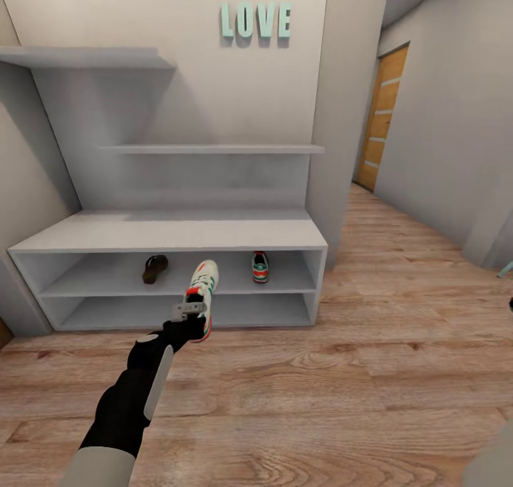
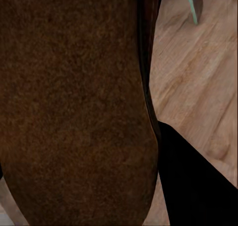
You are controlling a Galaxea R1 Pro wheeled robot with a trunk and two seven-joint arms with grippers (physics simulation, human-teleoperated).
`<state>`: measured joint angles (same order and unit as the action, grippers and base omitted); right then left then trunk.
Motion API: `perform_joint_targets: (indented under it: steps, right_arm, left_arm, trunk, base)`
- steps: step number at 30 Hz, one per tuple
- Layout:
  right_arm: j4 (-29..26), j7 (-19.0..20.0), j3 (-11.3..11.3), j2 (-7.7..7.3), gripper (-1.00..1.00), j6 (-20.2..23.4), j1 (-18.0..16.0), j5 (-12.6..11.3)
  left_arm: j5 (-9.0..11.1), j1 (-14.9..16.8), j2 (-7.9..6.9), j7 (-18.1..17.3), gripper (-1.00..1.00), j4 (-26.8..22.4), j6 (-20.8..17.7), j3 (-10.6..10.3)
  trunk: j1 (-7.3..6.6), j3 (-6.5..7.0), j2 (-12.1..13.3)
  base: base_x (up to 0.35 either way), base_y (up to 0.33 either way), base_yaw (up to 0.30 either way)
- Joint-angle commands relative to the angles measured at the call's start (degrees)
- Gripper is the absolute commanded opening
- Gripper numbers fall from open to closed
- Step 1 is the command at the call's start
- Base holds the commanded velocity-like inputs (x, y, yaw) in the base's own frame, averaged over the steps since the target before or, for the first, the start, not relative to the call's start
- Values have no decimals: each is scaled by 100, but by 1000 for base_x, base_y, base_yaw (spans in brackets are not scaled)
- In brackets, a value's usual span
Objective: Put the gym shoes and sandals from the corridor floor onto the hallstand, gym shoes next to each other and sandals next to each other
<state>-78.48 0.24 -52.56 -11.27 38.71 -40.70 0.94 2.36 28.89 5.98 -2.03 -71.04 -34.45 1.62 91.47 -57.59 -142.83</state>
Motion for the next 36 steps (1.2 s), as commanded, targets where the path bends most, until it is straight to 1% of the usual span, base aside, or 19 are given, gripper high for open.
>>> perform_joint_targets:
  steps: [1, 2, 3, 4, 7, 9, 10, 13, 14, 16, 18, 23, 26, 27, 32, 36]
  right_arm:
    - [-4, -10, -151, -39, -100, 32, -4, 29]
    - [-6, -12, -248, -85, -100, 32, -4, 35]
    - [-7, -12, -335, -168, -100, 32, -3, 44]
    - [-8, -10, -366, -249, -100, 32, -3, 47]
    - [-9, -8, -407, -610, -100, 48, 0, 46]
    - [-6, -7, -408, -728, -100, 134, -2, 56]
    - [-3, -10, -404, -770, -100, 268, -1, 64]
    - [-1, -14, -398, -802, -100, 612, -1, 70]
    - [-1, -15, -392, -813, -100, 790, 0, 72]
    - [-1, -15, -389, -820, -100, 908, -1, 73]
    - [-1, -15, -389, -822, -100, 948, 0, 73]
    - [-7, -16, -393, -824, -100, 985, -1, 73]
    - [-9, -16, -392, -824, -100, 989, -2, 73]
    - [-9, -16, -393, -824, -100, 989, -3, 73]
    - [-9, -16, -395, -824, -100, 990, -3, 81]
    - [-9, -19, -395, -824, -100, 990, 0, 84]
  left_arm:
    - [21, 3, 12, -21, -100, -5, -41, 13]
    - [20, 3, 26, -15, -100, -1, -45, 10]
    - [19, 5, 62, -7, -100, 10, -53, 7]
    - [19, 9, 78, -4, -100, 35, -58, 7]
    - [15, 18, 102, 0, -100, 154, -193, 5]
    - [12, 19, 107, 0, -100, 193, -411, 5]
    - [11, 20, 104, -4, -100, 205, -554, 5]
    - [11, 20, 99, -12, -100, 211, -678, 0]
    - [10, 20, 98, -14, -100, 214, -708, -2]
    - [10, 21, 97, -21, -100, 235, -723, -3]
    - [10, 21, 97, -32, -100, 313, -721, -7]
    - [-6, 25, 97, -34, -100, 779, -685, 4]
    - [-12, 28, 91, -28, -100, 855, -679, 16]
    - [-12, 30, 90, -27, -100, 864, -679, 18]
    - [-19, 69, 85, -26, -100, 882, -677, 22]
    - [-28, 226, 80, -19, -100, 894, -679, 22]
  trunk:
    - [-1, -6, -2]
    - [-1, -6, -2]
    - [-1, -6, -2]
    - [-1, -6, -2]
    - [-1, -6, -2]
    - [-1, -6, -2]
    - [-1, -6, -2]
    - [-1, -6, -2]
    - [-1, -6, -2]
    - [-1, -6, -2]
    - [-1, -6, -2]
    - [-1, -6, -2]
    - [-1, -6, -2]
    - [20, -24, -41]
    - [33, -141, -48]
    - [43, -257, -53]
  base:
    - [0, 0, 0]
    - [0, 0, 0]
    - [0, 0, 0]
    - [0, 0, 0]
    - [0, 0, 0]
    - [0, 0, 0]
    - [0, 0, 0]
    - [0, 0, 0]
    - [0, 0, 0]
    - [0, 0, 0]
    - [0, 0, 0]
    - [0, 0, 0]
    - [0, 0, 0]
    - [0, 0, 0]
    - [0, 0, 0]
    - [0, 0, 0]
